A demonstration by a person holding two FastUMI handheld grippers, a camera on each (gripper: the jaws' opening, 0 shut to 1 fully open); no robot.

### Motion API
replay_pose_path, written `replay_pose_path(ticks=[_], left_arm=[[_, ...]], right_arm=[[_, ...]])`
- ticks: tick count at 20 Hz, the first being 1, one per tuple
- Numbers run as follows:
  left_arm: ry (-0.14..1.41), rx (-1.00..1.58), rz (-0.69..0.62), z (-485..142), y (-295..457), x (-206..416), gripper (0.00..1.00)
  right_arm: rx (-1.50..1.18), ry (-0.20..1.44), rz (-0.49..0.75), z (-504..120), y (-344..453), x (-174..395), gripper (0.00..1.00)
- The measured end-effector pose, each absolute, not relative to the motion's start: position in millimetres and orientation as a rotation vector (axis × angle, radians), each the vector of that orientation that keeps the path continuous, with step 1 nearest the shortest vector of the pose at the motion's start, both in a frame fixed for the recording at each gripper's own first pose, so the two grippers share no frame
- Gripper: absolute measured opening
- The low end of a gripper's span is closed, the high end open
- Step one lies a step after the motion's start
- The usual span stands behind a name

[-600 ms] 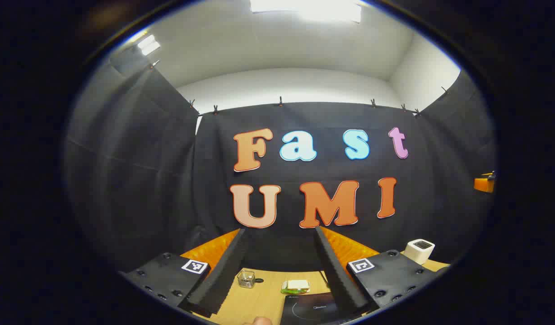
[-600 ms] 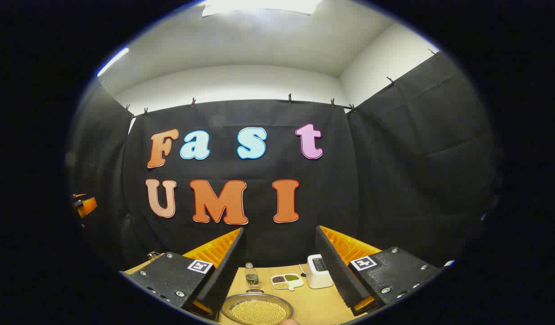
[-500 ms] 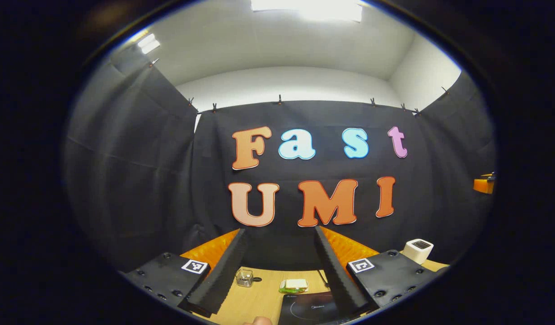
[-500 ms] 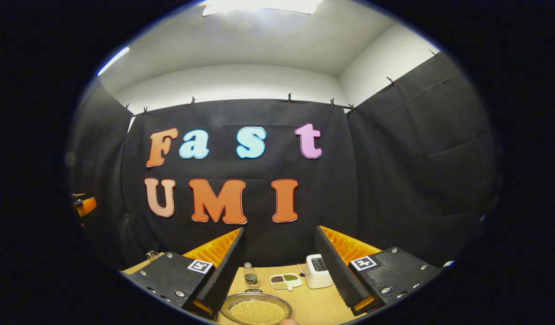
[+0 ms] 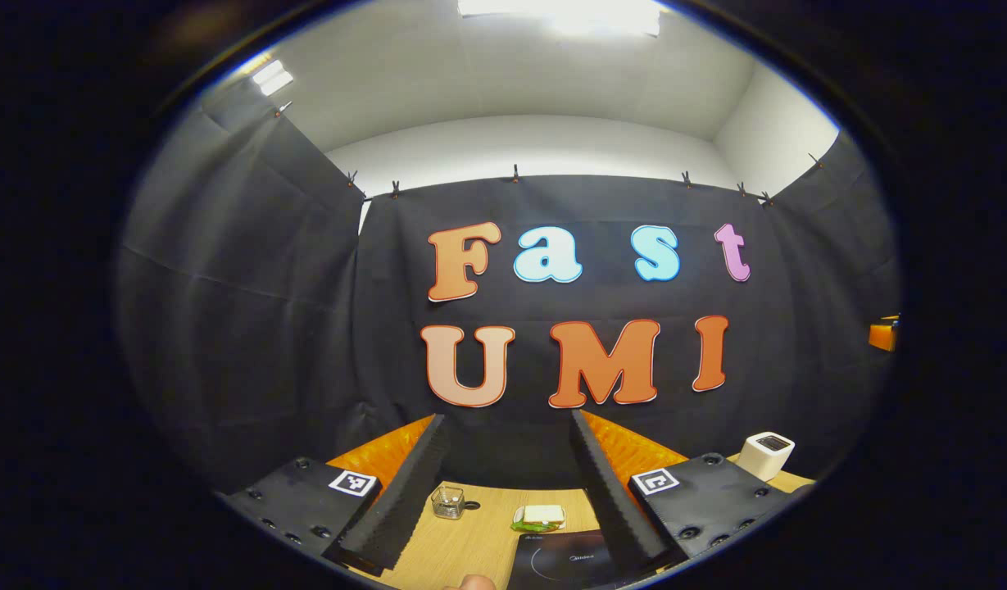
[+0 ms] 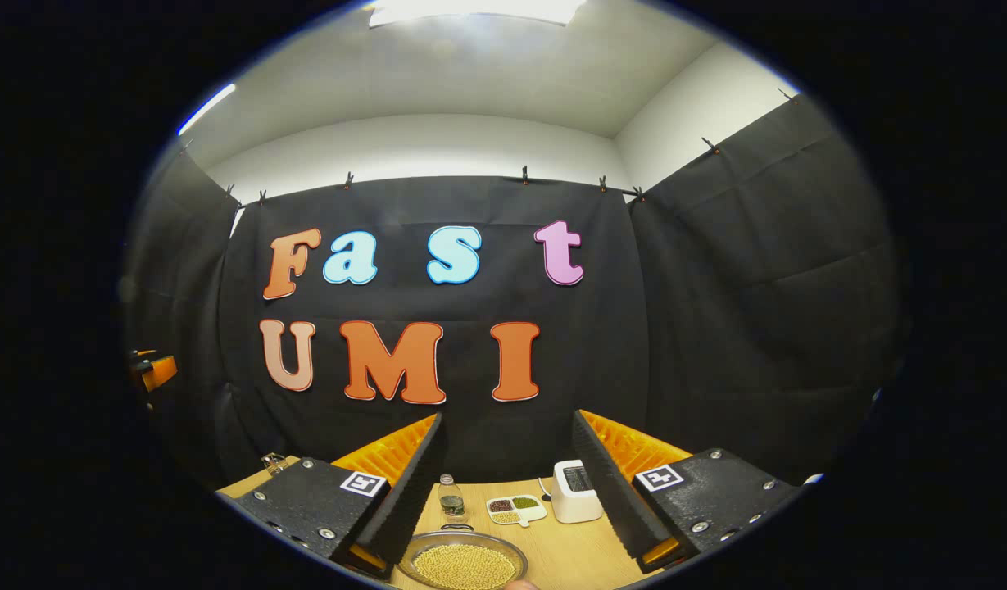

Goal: First push the handle of the pot to place it horizontally, then grasp the pot with both hands and set it on the induction cooktop.

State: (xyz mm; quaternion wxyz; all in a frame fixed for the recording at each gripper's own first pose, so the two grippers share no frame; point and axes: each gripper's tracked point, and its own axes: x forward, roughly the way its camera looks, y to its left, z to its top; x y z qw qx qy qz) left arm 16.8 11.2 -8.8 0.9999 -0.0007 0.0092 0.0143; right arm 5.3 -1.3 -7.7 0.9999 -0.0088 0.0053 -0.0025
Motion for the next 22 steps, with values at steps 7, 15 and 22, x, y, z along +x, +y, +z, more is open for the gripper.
replay_pose_path(ticks=[7,15,22], left_arm=[[0.011,0.014,0.066,-14,30,18,0.98],[0.021,0.013,0.044,-16,33,18,0.97],[0.014,0.021,0.039,-13,27,17,0.97]], right_arm=[[-0.034,0.024,0.012,-20,8,7,0.95],[0.006,0.059,0.012,-39,12,12,0.53],[0.036,0.106,0.025,-73,12,10,0.04]])
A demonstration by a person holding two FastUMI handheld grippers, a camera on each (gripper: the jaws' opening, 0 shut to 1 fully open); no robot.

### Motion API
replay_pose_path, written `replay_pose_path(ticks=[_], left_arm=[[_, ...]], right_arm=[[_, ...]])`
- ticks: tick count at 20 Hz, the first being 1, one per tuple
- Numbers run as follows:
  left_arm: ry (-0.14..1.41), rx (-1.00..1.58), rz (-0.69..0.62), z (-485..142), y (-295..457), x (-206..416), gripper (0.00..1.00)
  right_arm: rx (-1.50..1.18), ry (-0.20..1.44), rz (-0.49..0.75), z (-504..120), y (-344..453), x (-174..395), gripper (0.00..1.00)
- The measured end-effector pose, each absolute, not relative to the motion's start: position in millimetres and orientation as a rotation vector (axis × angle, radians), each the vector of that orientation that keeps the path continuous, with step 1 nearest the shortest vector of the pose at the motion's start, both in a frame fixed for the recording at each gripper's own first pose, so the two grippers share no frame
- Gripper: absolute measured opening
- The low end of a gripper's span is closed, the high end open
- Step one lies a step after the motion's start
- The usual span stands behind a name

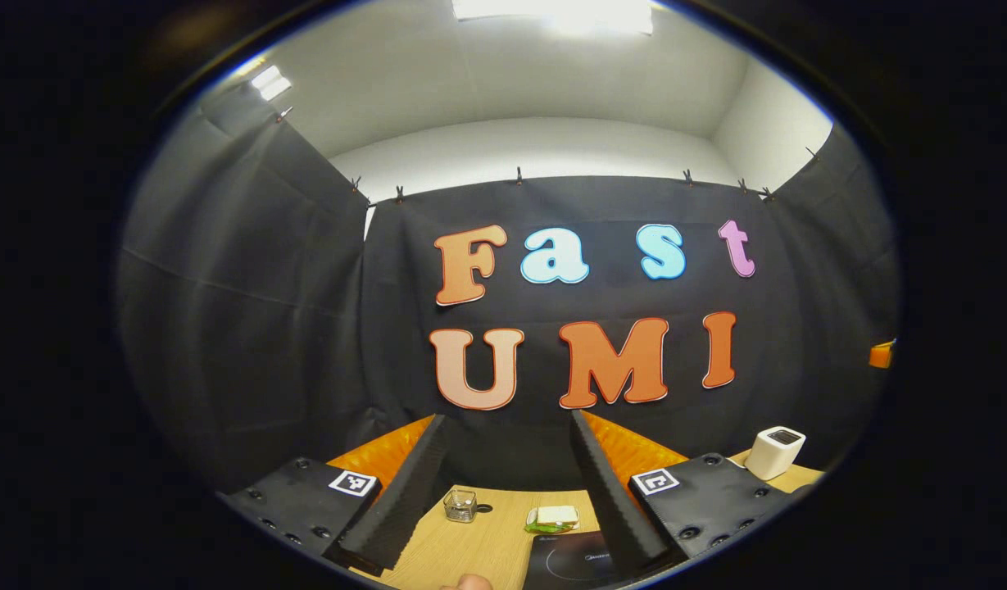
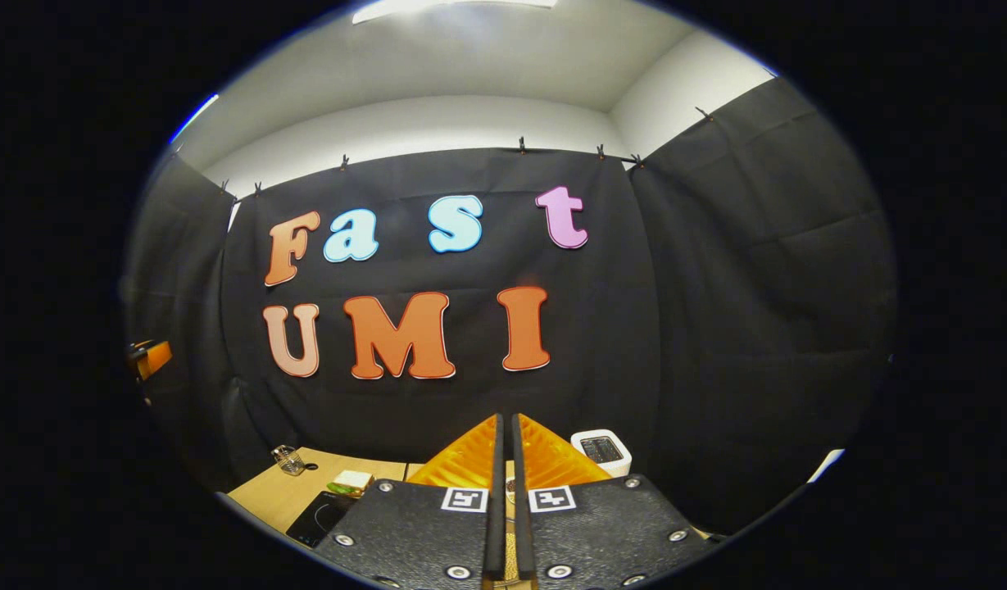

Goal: First push the handle of the pot to place it horizontally, then grasp the pot with both hands and set it on the induction cooktop.

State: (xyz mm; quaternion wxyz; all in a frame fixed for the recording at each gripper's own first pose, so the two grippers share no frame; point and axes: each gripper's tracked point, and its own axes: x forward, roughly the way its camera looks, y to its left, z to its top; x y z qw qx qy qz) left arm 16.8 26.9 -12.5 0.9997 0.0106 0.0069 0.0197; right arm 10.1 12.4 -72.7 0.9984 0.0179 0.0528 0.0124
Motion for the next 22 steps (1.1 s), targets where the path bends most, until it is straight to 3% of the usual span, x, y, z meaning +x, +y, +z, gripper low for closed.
replay_pose_path(ticks=[1,5,22], left_arm=[[0.012,0.024,0.041,-12,26,18,0.97],[0.011,0.039,0.032,-12,21,14,0.97],[0.028,0.035,0.022,-25,23,14,0.99]], right_arm=[[0.023,0.112,0.019,-81,10,10,0.0],[-0.033,0.177,0.022,-125,15,1,0.0],[-0.14,0.617,0.298,-346,110,-91,0.0]])
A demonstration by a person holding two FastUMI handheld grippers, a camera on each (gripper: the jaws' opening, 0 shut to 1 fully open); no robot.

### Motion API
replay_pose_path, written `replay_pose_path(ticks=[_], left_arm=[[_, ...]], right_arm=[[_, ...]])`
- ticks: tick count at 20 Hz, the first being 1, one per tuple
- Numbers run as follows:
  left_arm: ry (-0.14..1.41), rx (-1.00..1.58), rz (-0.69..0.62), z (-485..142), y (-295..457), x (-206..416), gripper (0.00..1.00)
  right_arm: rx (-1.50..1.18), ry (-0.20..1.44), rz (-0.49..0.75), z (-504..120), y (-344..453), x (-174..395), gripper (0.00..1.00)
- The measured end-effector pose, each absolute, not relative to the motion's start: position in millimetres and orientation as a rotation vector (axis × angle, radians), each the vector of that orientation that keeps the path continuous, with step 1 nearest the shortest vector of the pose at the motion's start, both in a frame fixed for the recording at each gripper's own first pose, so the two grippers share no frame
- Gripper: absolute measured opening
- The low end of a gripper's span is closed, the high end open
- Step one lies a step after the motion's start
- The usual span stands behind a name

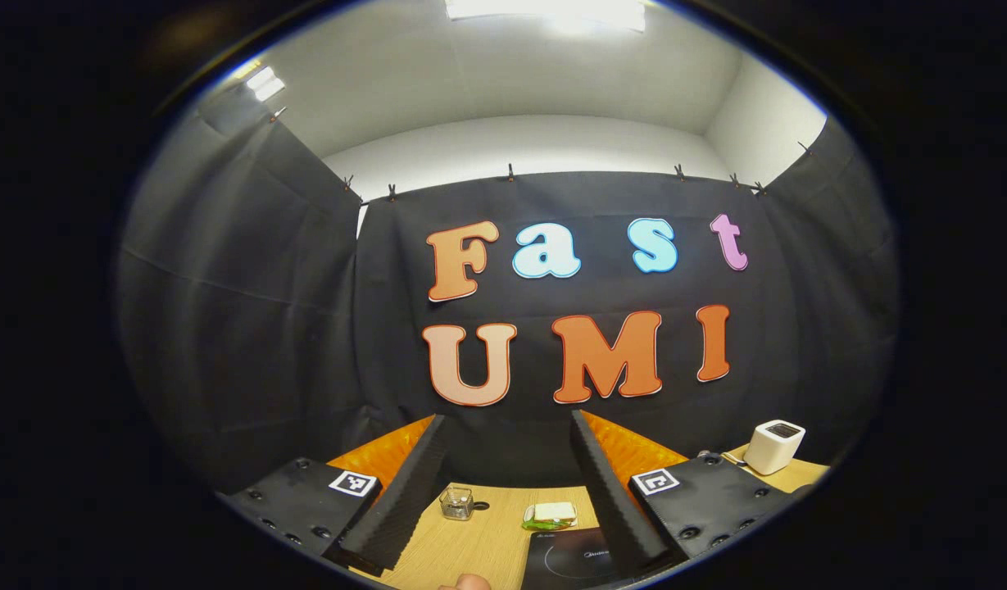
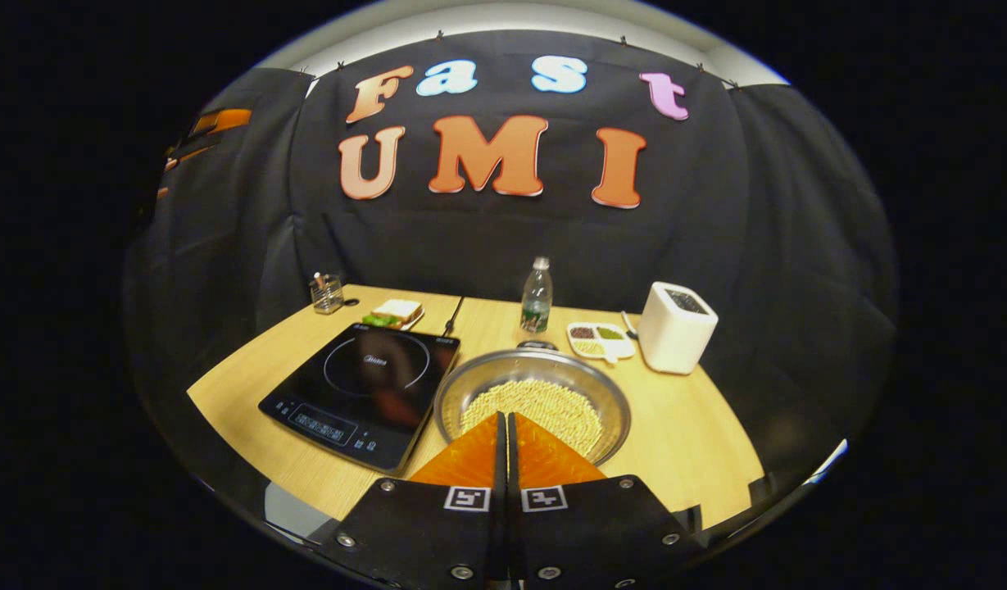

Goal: First push the handle of the pot to place it horizontally, then grasp the pot with both hands and set it on the induction cooktop.

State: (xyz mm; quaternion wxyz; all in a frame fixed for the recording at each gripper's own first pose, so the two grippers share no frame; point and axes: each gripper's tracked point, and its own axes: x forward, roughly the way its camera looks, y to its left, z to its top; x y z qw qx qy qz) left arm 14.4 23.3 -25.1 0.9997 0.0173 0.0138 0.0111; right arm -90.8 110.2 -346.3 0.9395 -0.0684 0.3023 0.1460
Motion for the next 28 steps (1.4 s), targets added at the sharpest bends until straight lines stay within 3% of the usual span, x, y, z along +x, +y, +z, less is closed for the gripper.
replay_pose_path(ticks=[12,28], left_arm=[[0.041,0.037,0.025,-34,24,18,0.98],[0.044,0.026,-0.009,-40,6,23,0.99]], right_arm=[[-0.137,0.856,0.33,-447,119,-132,0.0],[-0.068,0.918,0.177,-464,49,-106,0.0]])
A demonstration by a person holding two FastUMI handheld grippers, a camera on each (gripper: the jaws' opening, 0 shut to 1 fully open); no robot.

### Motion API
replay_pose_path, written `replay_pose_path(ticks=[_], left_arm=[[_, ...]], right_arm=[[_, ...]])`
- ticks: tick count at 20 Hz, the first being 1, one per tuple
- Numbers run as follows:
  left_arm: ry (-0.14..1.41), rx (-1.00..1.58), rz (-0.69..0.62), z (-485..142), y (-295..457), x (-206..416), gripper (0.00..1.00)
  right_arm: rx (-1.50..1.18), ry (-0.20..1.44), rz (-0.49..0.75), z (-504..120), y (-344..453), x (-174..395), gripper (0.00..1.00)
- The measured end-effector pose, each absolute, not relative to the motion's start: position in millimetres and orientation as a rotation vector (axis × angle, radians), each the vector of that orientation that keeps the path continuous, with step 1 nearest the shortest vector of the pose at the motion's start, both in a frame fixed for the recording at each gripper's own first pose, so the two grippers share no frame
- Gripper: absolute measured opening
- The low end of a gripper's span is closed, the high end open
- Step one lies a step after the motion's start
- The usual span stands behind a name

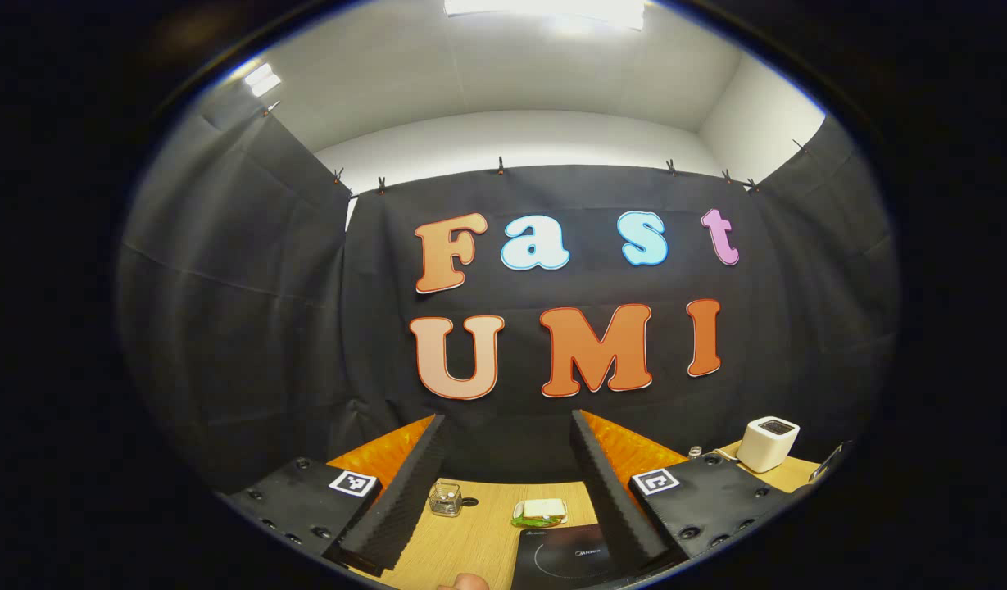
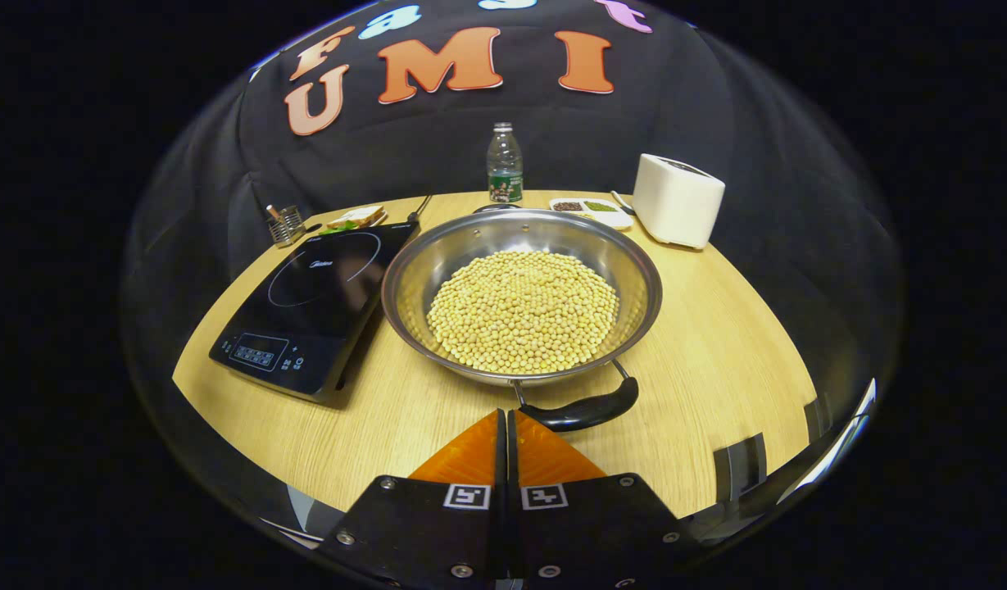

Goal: First push the handle of the pot to place it horizontally, then grasp the pot with both hands and set it on the induction cooktop.

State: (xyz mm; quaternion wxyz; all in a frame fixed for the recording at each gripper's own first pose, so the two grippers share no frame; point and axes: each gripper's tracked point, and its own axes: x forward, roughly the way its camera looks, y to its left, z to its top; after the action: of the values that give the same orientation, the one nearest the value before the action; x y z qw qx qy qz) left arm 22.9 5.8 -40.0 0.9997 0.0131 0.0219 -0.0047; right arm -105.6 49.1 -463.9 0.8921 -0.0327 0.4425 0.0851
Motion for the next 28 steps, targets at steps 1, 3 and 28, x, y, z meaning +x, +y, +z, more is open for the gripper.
replay_pose_path(ticks=[1,3,28], left_arm=[[0.045,0.026,-0.008,-40,6,24,0.99],[0.049,0.027,-0.005,-43,6,25,0.99],[0.109,0.015,-0.004,-84,-11,74,0.99]], right_arm=[[-0.063,0.92,0.163,-464,43,-103,0.0],[-0.045,0.92,0.129,-467,32,-94,0.0],[-0.003,0.917,-0.05,-496,-46,3,0.0]])
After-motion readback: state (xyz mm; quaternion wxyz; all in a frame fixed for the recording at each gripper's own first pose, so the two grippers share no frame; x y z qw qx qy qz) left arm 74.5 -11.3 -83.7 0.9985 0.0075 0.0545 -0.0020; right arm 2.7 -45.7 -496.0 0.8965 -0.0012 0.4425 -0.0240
